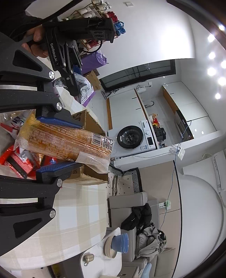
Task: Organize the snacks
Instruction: 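Lift both held bags over the SF box with both grippers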
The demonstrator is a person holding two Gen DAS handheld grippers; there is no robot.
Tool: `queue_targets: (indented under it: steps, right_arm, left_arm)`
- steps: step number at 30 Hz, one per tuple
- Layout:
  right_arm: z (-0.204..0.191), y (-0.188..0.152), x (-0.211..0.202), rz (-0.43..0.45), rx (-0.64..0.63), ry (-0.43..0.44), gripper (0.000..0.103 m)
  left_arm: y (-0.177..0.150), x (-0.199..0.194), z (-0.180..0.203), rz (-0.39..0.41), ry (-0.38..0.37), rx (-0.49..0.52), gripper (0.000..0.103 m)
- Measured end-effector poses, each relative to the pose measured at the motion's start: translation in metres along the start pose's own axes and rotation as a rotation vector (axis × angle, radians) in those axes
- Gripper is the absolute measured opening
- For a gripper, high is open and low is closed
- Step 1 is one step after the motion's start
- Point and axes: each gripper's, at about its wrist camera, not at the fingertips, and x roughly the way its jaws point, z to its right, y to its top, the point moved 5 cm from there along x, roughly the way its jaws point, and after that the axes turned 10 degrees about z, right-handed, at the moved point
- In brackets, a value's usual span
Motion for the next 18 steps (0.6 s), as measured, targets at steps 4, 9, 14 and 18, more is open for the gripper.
queue_targets:
  steps: [4, 9, 14, 18]
  right_arm:
    - [0.001, 0.008, 0.016, 0.01, -0.005, -0.003, 0.037]
    - [0.002, 0.013, 0.035, 0.02, -0.005, -0.005, 0.037]
    - [0.006, 0.017, 0.055, 0.029, -0.008, -0.021, 0.037]
    - [0.011, 0.021, 0.072, 0.026, -0.011, -0.027, 0.037]
  left_arm:
    - [0.011, 0.008, -0.004, 0.013, 0.013, -0.011, 0.043]
    - [0.027, 0.029, -0.011, 0.014, 0.028, -0.031, 0.043]
    - [0.037, 0.055, -0.016, 0.016, 0.047, -0.043, 0.043]
    - [0.042, 0.066, -0.017, 0.016, 0.047, -0.045, 0.043]
